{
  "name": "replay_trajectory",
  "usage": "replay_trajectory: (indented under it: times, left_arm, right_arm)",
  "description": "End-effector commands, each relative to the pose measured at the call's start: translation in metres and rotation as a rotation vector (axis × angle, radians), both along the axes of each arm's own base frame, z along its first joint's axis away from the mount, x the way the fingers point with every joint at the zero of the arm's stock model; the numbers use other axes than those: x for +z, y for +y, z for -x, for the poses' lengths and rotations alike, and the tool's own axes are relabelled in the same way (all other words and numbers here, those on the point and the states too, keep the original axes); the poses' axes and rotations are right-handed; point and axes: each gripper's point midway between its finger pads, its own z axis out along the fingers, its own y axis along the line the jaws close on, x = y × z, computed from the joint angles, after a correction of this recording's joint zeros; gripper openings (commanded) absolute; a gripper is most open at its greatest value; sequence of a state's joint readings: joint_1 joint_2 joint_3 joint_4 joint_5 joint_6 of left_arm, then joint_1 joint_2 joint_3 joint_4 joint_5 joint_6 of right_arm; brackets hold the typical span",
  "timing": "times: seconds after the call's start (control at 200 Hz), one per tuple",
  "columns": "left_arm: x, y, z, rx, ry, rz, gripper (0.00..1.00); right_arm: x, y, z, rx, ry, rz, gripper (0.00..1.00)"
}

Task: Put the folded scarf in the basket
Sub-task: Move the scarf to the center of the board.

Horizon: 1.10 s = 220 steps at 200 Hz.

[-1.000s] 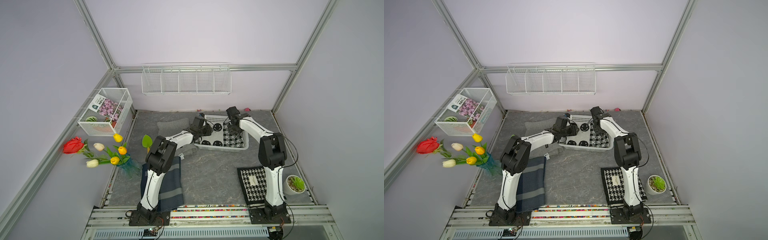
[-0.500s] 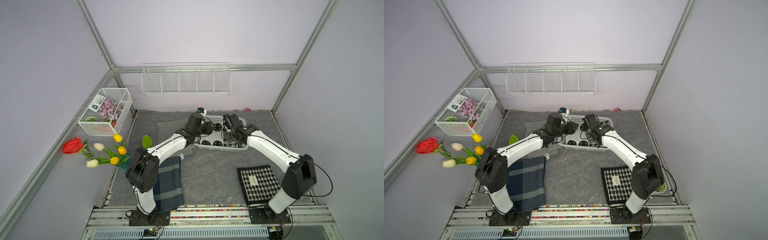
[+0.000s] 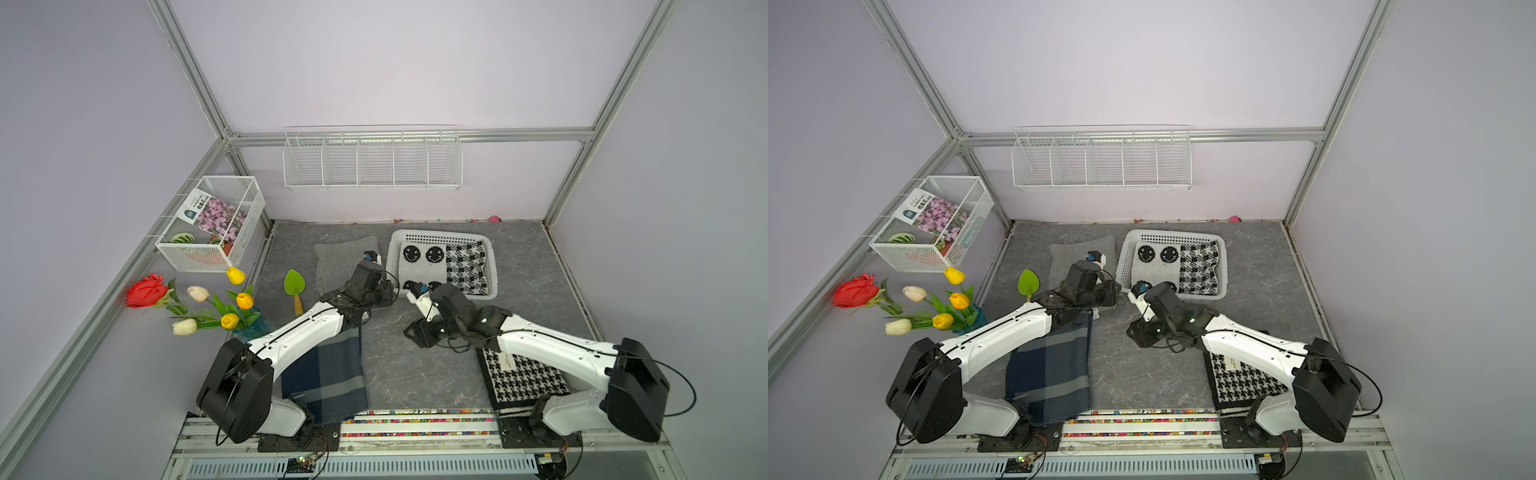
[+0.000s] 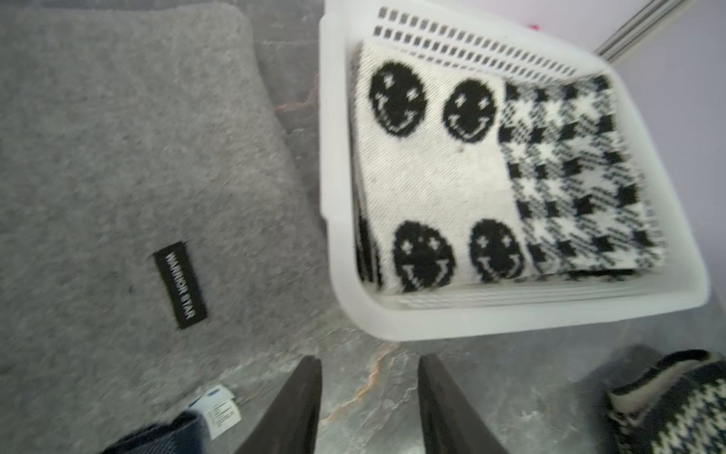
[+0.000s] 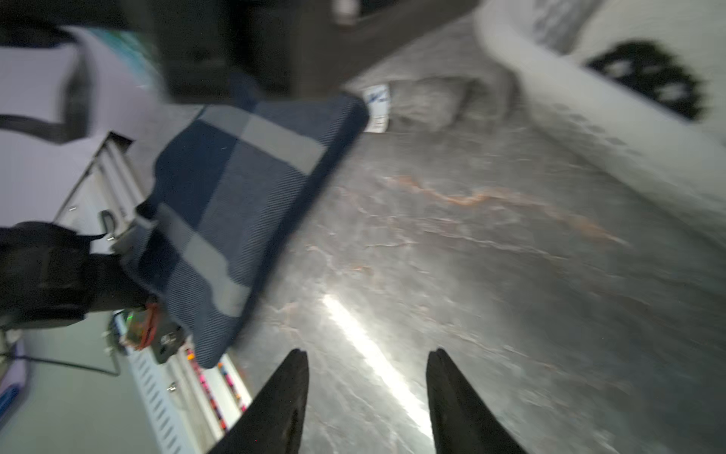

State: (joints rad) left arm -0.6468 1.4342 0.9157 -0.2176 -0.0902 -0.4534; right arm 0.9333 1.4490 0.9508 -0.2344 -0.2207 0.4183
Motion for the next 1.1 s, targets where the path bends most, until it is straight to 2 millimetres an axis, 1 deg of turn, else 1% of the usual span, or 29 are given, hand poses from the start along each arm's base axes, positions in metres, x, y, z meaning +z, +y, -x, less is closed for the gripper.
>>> replay_trajectory:
  times: [0.0, 0.085, 0.18, 0.245, 0.335, 0.385, 0.41, 0.485, 0.57, 0.635, 0.75, 0.77, 0.81, 0.875, 0.97, 1.014, 1.094]
  left_arm:
    - [-0.022, 0.021, -0.001, 0.039, 0.009, -0.094, 0.45]
    - [-0.04, 0.03, -0.005, 0.053, 0.028, -0.073, 0.45]
    - [-0.056, 0.034, -0.011, 0.056, 0.055, -0.016, 0.45]
    - [-0.06, 0.035, -0.013, 0.05, 0.052, -0.031, 0.45]
    - [-0.064, 0.031, -0.01, 0.031, 0.067, -0.009, 0.45]
    - [-0.064, 0.027, -0.008, 0.023, 0.077, 0.009, 0.45]
    - [-0.065, 0.026, -0.007, 0.018, 0.082, 0.016, 0.45]
    - [-0.071, 0.028, -0.007, 0.022, 0.093, 0.004, 0.45]
    - [-0.075, 0.028, -0.008, 0.019, 0.104, -0.013, 0.45]
    - [-0.075, 0.027, -0.009, 0.018, 0.105, -0.015, 0.45]
    - [-0.072, 0.028, -0.008, 0.016, 0.097, -0.014, 0.45]
    - [-0.072, 0.028, -0.008, 0.016, 0.098, -0.016, 0.45]
    - [-0.072, 0.028, -0.008, 0.017, 0.097, -0.016, 0.45]
    - [-0.072, 0.028, -0.008, 0.014, 0.097, -0.017, 0.45]
    - [-0.072, 0.028, -0.008, 0.013, 0.099, -0.019, 0.45]
    - [-0.072, 0.028, -0.008, 0.013, 0.099, -0.018, 0.45]
    - [-0.069, 0.027, -0.007, 0.016, 0.094, -0.006, 0.44]
  right_arm:
    - [-0.011, 0.037, 0.027, 0.092, 0.09, -0.065, 0.55]
    - [-0.024, 0.054, 0.046, 0.154, 0.12, -0.051, 0.56]
    - [-0.038, 0.073, 0.064, 0.217, 0.152, -0.039, 0.58]
    - [-0.048, 0.088, 0.077, 0.268, 0.186, -0.043, 0.62]
    - [-0.058, 0.103, 0.093, 0.317, 0.234, -0.05, 0.62]
    - [-0.065, 0.108, 0.101, 0.338, 0.253, -0.041, 0.62]
    - [-0.065, 0.111, 0.104, 0.35, 0.26, -0.047, 0.62]
    - [-0.073, 0.115, 0.114, 0.366, 0.284, -0.036, 0.63]
    - [-0.087, 0.118, 0.121, 0.367, 0.293, -0.002, 0.63]
    - [-0.096, 0.119, 0.126, 0.377, 0.314, 0.024, 0.63]
    - [-0.1, 0.123, 0.131, 0.393, 0.31, 0.042, 0.63]
    - [-0.101, 0.123, 0.131, 0.393, 0.31, 0.044, 0.62]
    - [-0.103, 0.123, 0.131, 0.391, 0.309, 0.051, 0.57]
    - [-0.106, 0.122, 0.13, 0.393, 0.303, 0.064, 0.38]
    - [-0.11, 0.112, 0.117, 0.368, 0.271, 0.096, 0.18]
    - [-0.112, 0.104, 0.109, 0.343, 0.28, 0.098, 0.14]
    - [-0.119, 0.081, 0.096, 0.296, 0.303, 0.12, 0.14]
